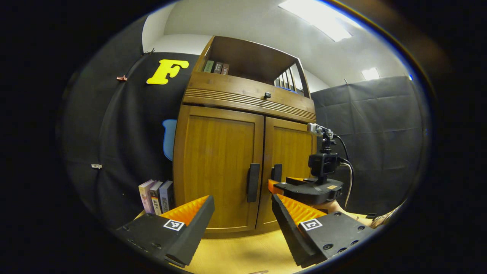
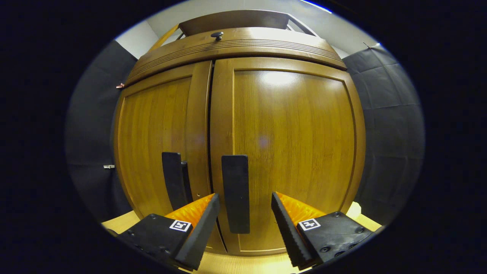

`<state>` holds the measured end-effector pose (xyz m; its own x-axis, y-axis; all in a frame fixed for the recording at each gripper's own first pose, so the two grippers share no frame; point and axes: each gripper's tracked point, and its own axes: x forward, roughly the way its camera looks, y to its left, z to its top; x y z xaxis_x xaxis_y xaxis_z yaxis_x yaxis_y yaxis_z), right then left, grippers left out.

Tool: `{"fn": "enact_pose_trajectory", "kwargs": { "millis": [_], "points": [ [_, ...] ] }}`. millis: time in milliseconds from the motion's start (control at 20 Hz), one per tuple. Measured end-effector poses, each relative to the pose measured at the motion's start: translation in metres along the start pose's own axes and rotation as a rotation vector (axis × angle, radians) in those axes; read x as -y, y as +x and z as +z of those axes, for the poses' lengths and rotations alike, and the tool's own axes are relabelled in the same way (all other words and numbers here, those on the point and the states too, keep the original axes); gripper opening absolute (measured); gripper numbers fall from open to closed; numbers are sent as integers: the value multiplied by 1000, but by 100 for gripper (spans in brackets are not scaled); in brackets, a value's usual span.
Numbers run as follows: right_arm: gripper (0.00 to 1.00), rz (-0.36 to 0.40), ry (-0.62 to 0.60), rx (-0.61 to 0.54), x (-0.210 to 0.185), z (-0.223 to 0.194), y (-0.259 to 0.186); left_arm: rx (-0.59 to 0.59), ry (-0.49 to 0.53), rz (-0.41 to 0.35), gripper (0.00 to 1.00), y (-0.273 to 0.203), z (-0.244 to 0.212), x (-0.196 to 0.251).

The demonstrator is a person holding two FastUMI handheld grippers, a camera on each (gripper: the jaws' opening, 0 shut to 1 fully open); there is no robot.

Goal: Open the right door of the double-door shoe cabinet with the right hand, and open the left door with the left hand.

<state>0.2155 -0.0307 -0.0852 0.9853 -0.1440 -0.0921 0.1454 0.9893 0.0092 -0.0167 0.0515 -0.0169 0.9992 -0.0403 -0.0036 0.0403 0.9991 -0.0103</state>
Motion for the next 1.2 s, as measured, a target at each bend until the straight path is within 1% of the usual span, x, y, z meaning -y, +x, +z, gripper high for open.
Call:
{"fn": "enact_pose_trajectory", "kwargs": {
  "millis": [50,200,300,350,400,550,600,800,850,950,1200],
  "points": [
    [87,2,-5,0,-2,-1,4,-1,0,4,95,0,0,-1],
    [68,-23,-26,19,-1,-2,8,-21,-3,5,94,0,-7,-3],
    [63,-16,-20,38,-4,0,9,-31,-9,8,94,-2,-11,-5],
    [63,-12,-8,38,-3,-2,18,-35,-15,12,94,-2,-11,-6],
    [47,-4,7,31,-8,-1,15,-36,-23,14,94,-3,-13,-7],
    [34,-5,-29,31,-8,-1,10,-46,-40,23,94,-6,-15,-11],
    [27,-2,-39,34,-9,-1,11,-47,-40,29,94,-8,-16,-12],
    [28,36,-54,0,-8,-3,-5,-43,-37,47,94,-15,-14,-14],
    [32,53,-60,-11,-8,-3,-11,-41,-32,50,95,-16,-13,-13],
    [32,96,-74,-23,-5,-1,-28,-35,-25,50,94,-19,-10,-7],
    [32,187,-80,-53,13,1,-83,-44,-58,-8,94,-20,-12,25]
  ]
}}
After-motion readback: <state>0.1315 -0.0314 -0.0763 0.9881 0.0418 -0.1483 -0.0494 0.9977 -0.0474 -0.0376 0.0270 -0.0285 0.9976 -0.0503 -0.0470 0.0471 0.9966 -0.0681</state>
